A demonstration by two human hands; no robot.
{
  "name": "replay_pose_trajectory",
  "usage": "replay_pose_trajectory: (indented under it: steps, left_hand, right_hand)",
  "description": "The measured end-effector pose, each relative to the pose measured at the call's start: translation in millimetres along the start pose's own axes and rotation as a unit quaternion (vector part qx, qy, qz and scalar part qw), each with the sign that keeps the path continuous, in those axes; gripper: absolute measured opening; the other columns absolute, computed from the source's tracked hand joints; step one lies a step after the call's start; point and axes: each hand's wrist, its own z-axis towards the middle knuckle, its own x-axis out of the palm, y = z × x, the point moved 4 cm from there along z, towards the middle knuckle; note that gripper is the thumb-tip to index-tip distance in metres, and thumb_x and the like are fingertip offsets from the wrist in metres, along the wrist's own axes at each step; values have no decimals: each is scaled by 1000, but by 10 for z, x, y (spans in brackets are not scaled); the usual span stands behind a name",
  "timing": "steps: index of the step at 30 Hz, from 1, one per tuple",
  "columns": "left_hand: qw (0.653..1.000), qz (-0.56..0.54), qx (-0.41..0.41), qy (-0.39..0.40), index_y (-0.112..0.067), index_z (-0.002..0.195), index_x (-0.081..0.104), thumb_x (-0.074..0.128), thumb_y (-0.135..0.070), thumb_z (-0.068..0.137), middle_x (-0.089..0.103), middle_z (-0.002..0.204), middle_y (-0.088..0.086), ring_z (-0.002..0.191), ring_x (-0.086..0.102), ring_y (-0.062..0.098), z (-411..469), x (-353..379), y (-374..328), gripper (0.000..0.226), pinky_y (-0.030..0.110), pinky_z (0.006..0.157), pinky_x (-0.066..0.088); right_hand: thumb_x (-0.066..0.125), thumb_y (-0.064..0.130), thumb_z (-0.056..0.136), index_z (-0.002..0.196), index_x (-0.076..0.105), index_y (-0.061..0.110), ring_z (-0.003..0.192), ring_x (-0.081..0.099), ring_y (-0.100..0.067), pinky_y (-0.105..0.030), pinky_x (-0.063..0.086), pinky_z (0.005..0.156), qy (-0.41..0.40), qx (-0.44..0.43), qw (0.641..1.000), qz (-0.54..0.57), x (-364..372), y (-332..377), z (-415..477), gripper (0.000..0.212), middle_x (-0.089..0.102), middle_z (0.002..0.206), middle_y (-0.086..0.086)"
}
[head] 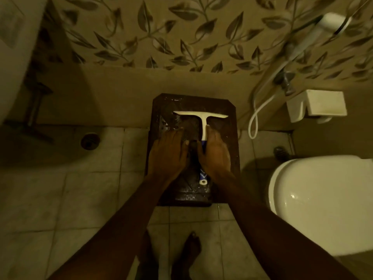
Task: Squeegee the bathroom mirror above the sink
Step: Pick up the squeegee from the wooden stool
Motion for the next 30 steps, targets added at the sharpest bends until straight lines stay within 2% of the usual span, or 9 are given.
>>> replay_pose_trajectory:
  steps: [3,6,10,13,16,19,22,27,30]
  left_hand:
    - [999,-1,-43,6,-9,120,58,33,-36,100,66,109,10,95,63,27,-58,-48,50,42,39,74,49]
    - [997,-40,-55,-32,-8,115,61,37,-35,100,68,97,8,79,64,22,-55,-312,-18,39,32,63,49]
    - [993,-67,-86,-55,-9,107,64,48,-25,100,68,92,5,77,62,17,-67,-782,-176,24,15,60,35]
    - [989,-73,-121,-46,-12,97,65,44,-32,101,62,83,-3,70,50,7,-49,-1116,-291,29,7,54,24]
    - [982,-99,-141,-75,-20,83,59,42,-38,101,46,69,-18,59,40,-4,-76,-1736,-454,30,6,56,36]
    - [977,-87,-148,-128,-26,72,48,37,-48,100,40,60,-14,53,41,0,-154,-2361,-565,37,15,48,23]
    - [974,-82,-121,-171,-29,71,45,34,-51,99,42,58,-11,53,43,1,-247,-2966,-608,37,20,48,23]
    - [970,-81,-90,-211,-23,82,59,30,-61,95,60,73,-9,65,53,9,-307,-3823,-411,50,26,54,37]
    - [970,-79,-62,-219,-19,82,61,26,-65,93,64,75,-7,66,56,11,-362,-4322,-154,59,28,57,43]
  right_hand:
    - [57,33,95,125,48,9,84,64,-27,-34,49,67,23,93,995,39,56,-35,96,40,64,93,-8]
    - [61,23,92,107,55,9,66,54,-12,-21,39,54,-20,136,983,122,-41,82,117,21,55,77,8]
    - [60,20,92,103,57,18,77,64,-18,-34,55,65,-53,186,947,255,-374,427,-8,11,60,80,6]
    - [59,28,94,96,59,18,77,64,-21,-34,53,66,-73,183,933,301,-713,726,-131,10,64,80,1]
    - [57,33,96,102,63,11,71,59,-17,-27,46,60,-81,155,928,328,-1179,1195,-299,24,61,78,0]
    - [55,38,97,105,63,16,65,58,-10,-21,43,53,-73,138,917,366,-1576,1681,-482,25,61,76,3]
    - [54,37,97,99,63,16,54,54,-1,-11,39,43,-73,101,911,392,-1858,2191,-720,23,59,71,5]
    - [56,30,97,97,65,15,66,57,-15,-27,45,59,-62,39,891,448,-2037,3133,-1038,17,62,79,-6]
    - [56,31,97,96,64,14,61,53,-13,-26,43,53,-65,11,881,468,-1983,3701,-1141,19,58,73,-2]
